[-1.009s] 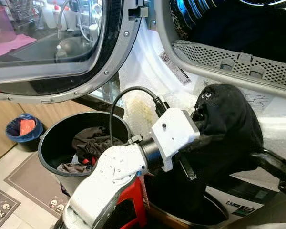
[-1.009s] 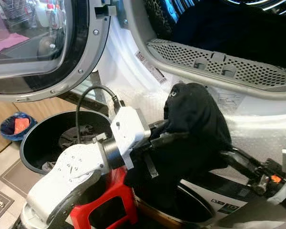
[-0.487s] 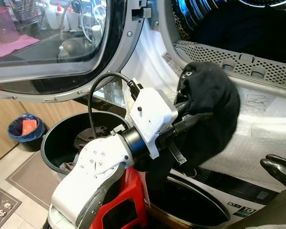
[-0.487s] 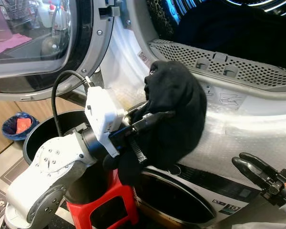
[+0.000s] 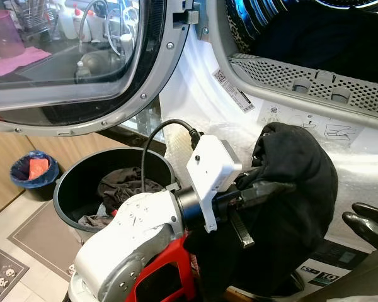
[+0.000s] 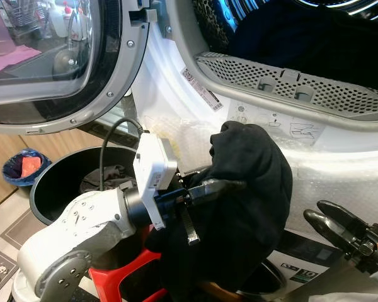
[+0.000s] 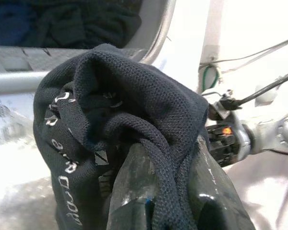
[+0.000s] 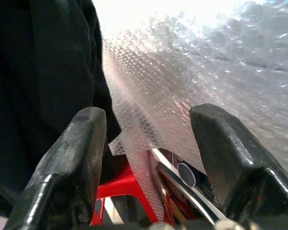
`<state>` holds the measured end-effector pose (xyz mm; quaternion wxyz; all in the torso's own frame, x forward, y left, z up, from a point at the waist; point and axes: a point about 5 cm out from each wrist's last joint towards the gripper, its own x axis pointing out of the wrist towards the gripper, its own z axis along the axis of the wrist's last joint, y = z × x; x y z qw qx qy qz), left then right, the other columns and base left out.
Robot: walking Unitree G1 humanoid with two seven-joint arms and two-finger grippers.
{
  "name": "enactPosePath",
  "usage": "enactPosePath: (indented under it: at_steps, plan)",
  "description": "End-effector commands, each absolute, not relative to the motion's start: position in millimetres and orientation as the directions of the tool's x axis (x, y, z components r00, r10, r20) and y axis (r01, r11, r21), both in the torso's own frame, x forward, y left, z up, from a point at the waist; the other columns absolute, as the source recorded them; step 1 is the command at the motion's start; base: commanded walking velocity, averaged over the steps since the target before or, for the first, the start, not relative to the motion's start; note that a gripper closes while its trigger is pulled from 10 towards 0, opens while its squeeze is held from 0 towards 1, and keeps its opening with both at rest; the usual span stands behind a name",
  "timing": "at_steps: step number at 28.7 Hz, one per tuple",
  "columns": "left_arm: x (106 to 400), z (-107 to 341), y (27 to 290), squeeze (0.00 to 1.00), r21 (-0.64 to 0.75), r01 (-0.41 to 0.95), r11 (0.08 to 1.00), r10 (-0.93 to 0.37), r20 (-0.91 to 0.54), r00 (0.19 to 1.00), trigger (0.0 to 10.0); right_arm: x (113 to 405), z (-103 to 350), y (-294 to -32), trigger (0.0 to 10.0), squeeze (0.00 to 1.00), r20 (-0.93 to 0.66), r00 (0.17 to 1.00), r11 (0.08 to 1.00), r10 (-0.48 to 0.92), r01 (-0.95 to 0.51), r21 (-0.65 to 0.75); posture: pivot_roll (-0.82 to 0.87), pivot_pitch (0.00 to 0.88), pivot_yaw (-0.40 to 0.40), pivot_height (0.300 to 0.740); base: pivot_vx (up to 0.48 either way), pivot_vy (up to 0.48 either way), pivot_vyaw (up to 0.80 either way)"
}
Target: Clothes washing
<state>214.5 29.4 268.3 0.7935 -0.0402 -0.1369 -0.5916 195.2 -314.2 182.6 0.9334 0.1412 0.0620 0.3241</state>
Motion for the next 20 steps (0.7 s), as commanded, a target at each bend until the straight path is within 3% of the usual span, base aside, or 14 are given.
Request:
enactPosePath:
  at_steps: [1,12,13,14,15,19,20]
  plan:
    - [209.0,275.2,31.4,0.00,0.093,0.958,0.270,-0.927,0.293,0.233,10.0,193.2,188.3,-318.3,10.0,1.00,-0.021,0.787,0.759,0.617,-0.587,0.282,0.01,0.152,-0.004,0.740,0.000,0.000,0.00]
    - [214.1,276.1,48.2,0.00,-0.045,0.995,0.092,-0.945,0.312,0.101,10.0,205.3,189.6,-303.6,10.0,1.00,-0.003,0.722,0.696,0.691,-0.665,0.270,0.03,0.158,-0.017,0.740,0.000,0.000,0.00]
    - [213.2,275.8,51.0,0.00,-0.086,0.995,0.042,-0.947,0.313,0.067,10.0,207.8,191.7,-300.4,10.0,0.10,0.006,0.711,0.680,0.703,-0.676,0.285,0.02,0.158,-0.018,0.740,0.000,0.000,0.00]
    - [212.8,275.9,52.3,0.00,-0.104,0.994,0.022,-0.947,0.316,0.054,10.0,208.7,192.9,-298.8,10.0,0.10,0.012,0.703,0.670,0.711,-0.683,0.290,0.02,0.158,-0.018,0.740,0.000,0.000,0.00]
    - [212.8,276.1,53.5,0.00,-0.116,0.993,0.008,-0.946,0.320,0.045,10.0,209.7,194.0,-297.8,10.0,0.00,0.016,0.700,0.666,0.714,-0.686,0.294,0.02,0.158,-0.018,0.740,0.000,0.000,0.00]
    - [215.9,278.3,60.4,0.00,-0.165,0.986,-0.037,-0.935,0.353,0.024,10.0,209.5,199.3,-294.1,10.0,0.00,0.041,0.661,0.624,0.749,-0.725,0.290,0.03,0.155,-0.019,0.740,0.000,0.000,0.00]
    - [216.9,278.3,61.9,0.00,-0.172,0.984,-0.043,-0.934,0.356,0.021,10.0,209.5,199.4,-293.7,10.0,1.00,0.037,0.660,0.626,0.751,-0.728,0.280,0.02,0.154,-0.020,0.740,0.000,0.000,0.00]
